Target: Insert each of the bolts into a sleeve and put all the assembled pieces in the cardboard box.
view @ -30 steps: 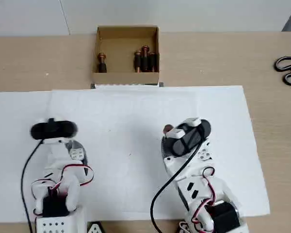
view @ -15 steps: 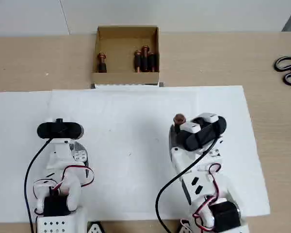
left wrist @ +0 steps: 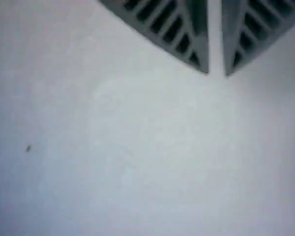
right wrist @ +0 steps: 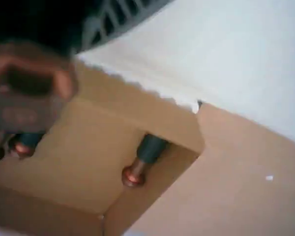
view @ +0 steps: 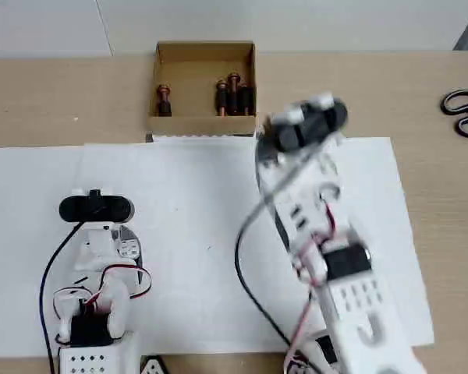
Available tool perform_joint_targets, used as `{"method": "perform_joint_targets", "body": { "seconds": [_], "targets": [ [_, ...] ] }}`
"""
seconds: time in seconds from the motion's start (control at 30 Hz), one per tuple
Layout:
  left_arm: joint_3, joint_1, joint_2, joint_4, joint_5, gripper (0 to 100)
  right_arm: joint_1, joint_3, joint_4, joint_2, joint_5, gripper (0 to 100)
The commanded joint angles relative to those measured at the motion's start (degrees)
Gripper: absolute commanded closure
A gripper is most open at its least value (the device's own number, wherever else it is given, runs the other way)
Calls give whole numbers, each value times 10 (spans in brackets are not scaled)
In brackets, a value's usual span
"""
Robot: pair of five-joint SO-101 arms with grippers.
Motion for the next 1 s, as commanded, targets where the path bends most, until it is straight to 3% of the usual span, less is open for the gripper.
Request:
{"method": "perform_joint_targets", "body": {
  "seconds": [0.0, 0.43, 0.97],
  "targets": [
    [-1, 2, -6, -12, -4, 994, 4, -140, -50, 134, -6, 996],
    [-1, 2, -6, -12, -4, 994, -15, -546, -158, 594, -7, 996],
    [-1, 2, -6, -12, -4, 994, -31, -927, -154, 970, 20, 995]
  ]
}}
